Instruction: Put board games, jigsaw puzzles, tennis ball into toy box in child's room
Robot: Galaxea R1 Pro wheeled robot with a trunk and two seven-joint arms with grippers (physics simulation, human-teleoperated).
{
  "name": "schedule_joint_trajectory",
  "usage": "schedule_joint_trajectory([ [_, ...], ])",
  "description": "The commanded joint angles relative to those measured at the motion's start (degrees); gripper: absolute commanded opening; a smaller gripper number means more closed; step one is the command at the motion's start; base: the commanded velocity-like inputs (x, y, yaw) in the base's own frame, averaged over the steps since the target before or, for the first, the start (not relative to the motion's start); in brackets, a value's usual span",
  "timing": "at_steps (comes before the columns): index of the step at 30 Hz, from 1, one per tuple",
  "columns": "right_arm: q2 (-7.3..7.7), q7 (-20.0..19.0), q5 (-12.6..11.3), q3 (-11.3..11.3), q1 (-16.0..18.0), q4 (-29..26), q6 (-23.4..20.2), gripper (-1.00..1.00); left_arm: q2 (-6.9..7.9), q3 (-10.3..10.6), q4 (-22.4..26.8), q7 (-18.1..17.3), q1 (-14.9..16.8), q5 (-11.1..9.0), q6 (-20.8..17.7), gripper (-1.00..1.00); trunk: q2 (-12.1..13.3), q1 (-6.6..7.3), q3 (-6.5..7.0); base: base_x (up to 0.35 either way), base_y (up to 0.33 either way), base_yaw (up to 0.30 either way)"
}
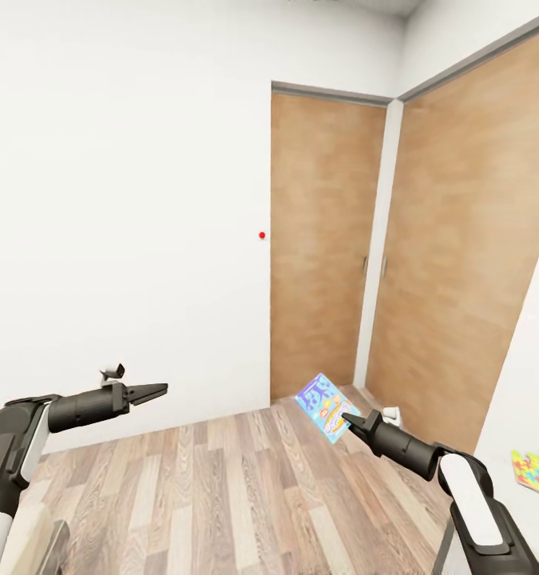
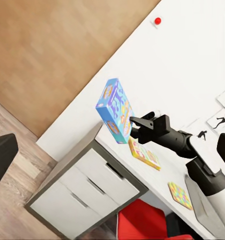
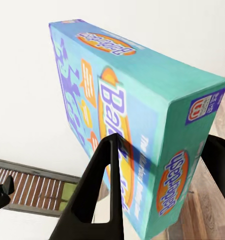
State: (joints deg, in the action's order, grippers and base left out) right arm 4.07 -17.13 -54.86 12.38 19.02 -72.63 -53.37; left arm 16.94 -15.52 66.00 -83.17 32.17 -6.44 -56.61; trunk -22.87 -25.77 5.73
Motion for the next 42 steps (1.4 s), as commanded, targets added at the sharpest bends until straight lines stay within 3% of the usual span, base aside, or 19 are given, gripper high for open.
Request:
schedule_joint_trajectory([
  [1,-0.03,-0.5,0.1,0.1,0.0,0.0,-0.3,-1.00,0.02,0.0,0.0,-0.2,0.0,-0.1,-0.6,1.00,0.0,-0.01,-0.02,-0.033,0.030,-0.278],
  [42,-0.01,-0.5,0.1,0.1,0.0,0.0,-0.2,-1.00,0.02,0.0,0.0,-0.1,0.0,-0.1,-0.7,1.00,0.0,-0.01,-0.02,-0.051,0.046,-0.278],
])
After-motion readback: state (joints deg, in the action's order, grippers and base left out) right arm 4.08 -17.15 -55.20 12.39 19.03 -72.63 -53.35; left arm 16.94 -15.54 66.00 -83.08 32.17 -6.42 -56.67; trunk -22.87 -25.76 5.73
